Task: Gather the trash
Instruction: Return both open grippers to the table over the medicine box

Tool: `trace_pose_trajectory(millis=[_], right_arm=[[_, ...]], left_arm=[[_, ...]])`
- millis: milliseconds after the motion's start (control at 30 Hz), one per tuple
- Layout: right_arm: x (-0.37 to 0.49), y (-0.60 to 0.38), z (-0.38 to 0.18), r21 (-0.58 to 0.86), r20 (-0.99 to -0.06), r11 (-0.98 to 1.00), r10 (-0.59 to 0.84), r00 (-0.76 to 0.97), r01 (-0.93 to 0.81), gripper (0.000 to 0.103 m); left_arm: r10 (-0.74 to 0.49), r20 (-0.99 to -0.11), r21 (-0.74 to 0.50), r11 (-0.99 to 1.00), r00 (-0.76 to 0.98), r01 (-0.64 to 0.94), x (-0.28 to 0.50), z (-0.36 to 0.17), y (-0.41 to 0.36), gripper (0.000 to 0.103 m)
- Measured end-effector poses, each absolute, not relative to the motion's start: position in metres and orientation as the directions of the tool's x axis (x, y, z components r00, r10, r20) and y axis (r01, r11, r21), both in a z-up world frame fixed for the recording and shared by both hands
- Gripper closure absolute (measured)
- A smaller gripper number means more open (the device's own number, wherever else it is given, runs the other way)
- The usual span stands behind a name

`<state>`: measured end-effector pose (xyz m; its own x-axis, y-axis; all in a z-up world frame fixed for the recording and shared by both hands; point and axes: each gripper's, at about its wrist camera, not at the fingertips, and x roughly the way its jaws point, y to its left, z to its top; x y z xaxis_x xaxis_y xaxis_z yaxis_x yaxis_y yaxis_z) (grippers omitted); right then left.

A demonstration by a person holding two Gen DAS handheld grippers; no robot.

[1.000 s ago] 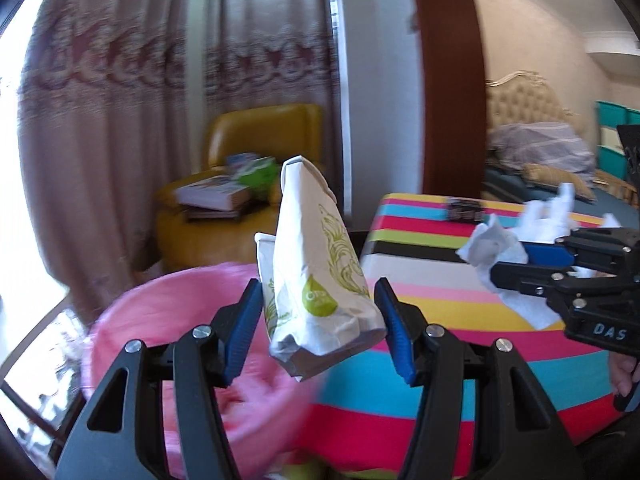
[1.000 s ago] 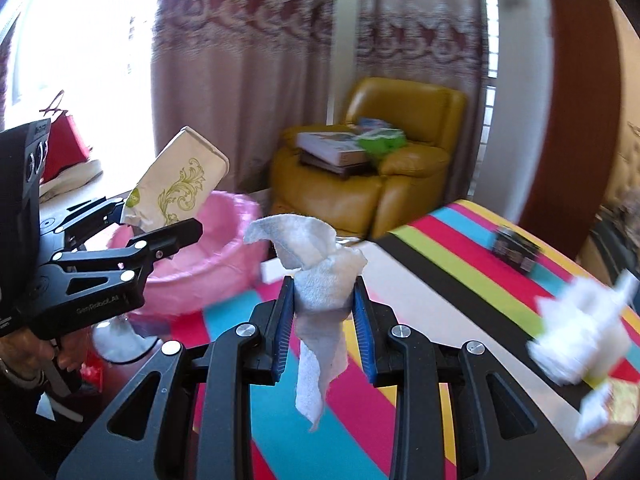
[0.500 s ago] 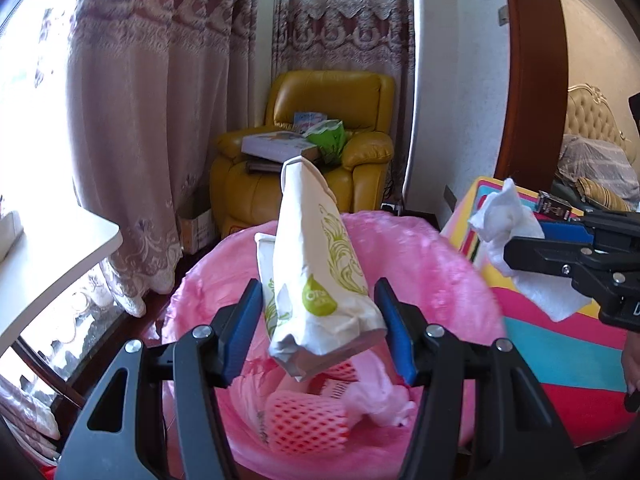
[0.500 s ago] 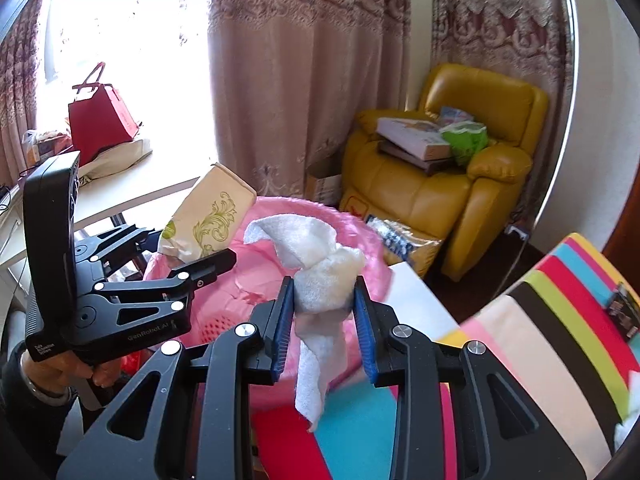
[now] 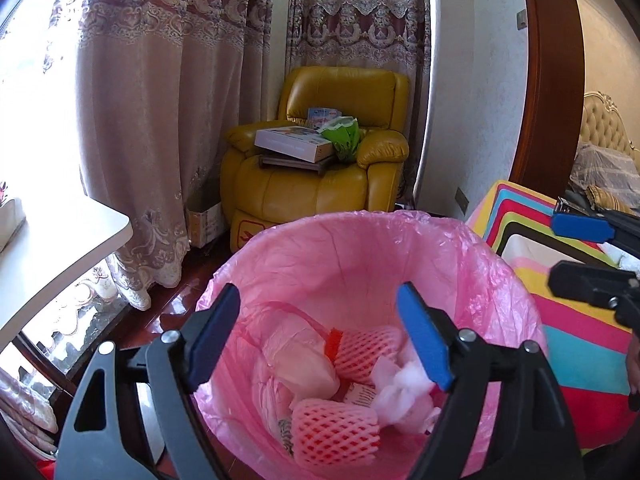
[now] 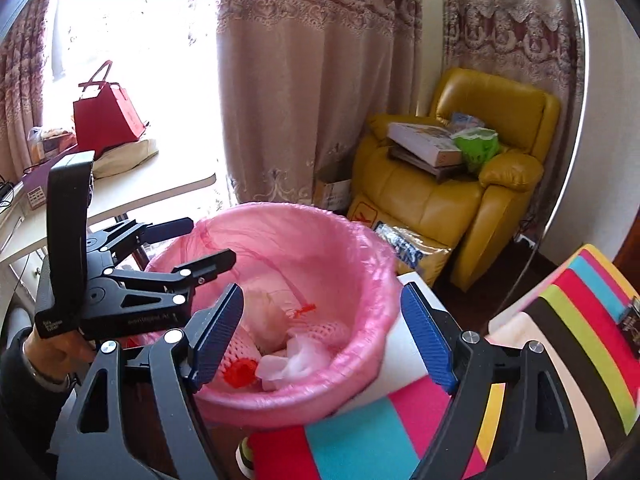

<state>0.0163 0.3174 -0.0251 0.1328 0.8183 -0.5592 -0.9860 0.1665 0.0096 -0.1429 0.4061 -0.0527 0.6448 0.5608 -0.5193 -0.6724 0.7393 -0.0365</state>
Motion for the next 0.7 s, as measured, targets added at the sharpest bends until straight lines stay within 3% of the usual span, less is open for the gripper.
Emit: trace_pose_trajectory(millis=[67,200,700], right_arm=[[0.017,0.305,-0.023,0.002,-0.551,0.176,0.822,0.146,-0.984,0.026],[0.019,0.271,-0.018,-0.021,-0.528,0.214,0.827,0.193,-0.977,0.023],[0.071,0.125,-0.04,-0.023,-0.532,0.497,0.728,0.432,-0.867,0.02]], left_arm=[[0.557,-0.514,-0.034,0.747,0.653,-0.664,-0.141,-0.05,0.399,0.012],[0.549,-0.495,-0.029,0.764,0.673,-0.645,-0.132,-0.042,0.382,0.006],[0.386,-0.461,-0.064,0.884,0.799,-0.463,-0.07,-0.022,0.298,0.005]])
